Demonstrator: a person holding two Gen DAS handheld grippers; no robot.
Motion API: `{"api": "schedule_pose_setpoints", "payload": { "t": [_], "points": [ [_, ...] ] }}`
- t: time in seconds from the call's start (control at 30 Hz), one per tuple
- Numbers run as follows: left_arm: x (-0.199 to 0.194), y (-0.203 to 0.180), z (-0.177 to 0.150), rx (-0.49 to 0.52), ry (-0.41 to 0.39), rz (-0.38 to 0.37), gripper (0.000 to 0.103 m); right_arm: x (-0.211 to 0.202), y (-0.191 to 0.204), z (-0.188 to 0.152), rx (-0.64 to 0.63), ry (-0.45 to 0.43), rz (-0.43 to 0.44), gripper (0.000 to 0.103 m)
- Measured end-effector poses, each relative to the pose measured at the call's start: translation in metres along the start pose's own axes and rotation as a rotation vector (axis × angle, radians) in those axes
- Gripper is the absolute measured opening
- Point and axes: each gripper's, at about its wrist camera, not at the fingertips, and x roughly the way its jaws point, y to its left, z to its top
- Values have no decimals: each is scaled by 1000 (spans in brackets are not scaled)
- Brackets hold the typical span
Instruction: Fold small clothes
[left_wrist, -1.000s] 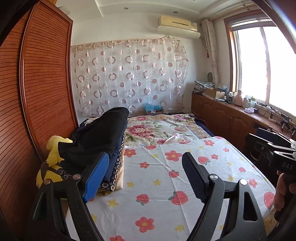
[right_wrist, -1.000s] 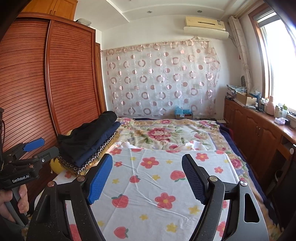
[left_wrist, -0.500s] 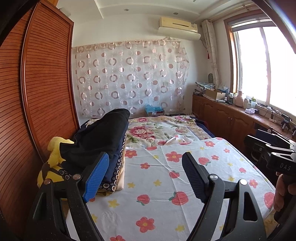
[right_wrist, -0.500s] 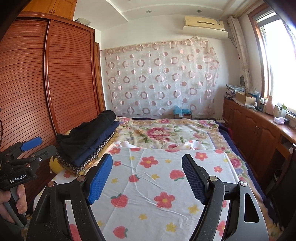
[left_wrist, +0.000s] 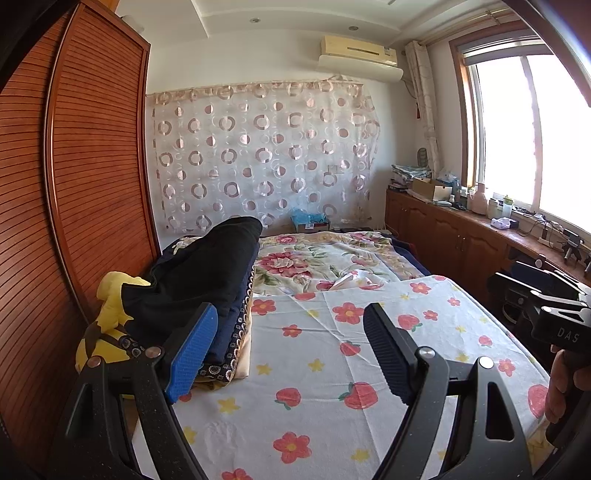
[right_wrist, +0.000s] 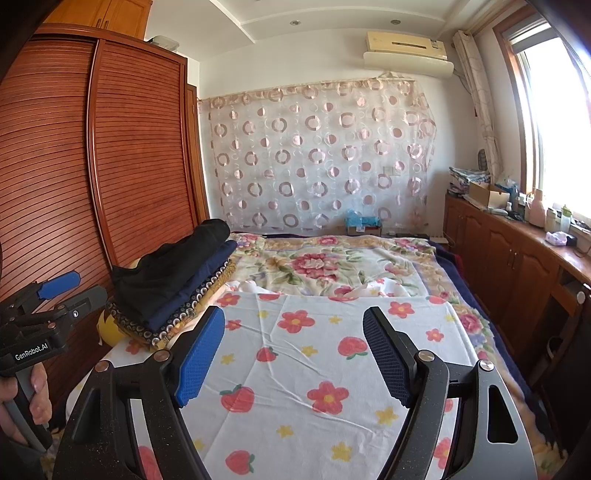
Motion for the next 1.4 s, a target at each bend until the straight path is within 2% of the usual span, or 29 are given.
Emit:
{"api": "schedule_pose_setpoints", "payload": {
  "t": [1.4],
  "points": [
    [-1,1,-1,0,-1,3,82,2,-9,-1,1,0,4,79]
  ]
}}
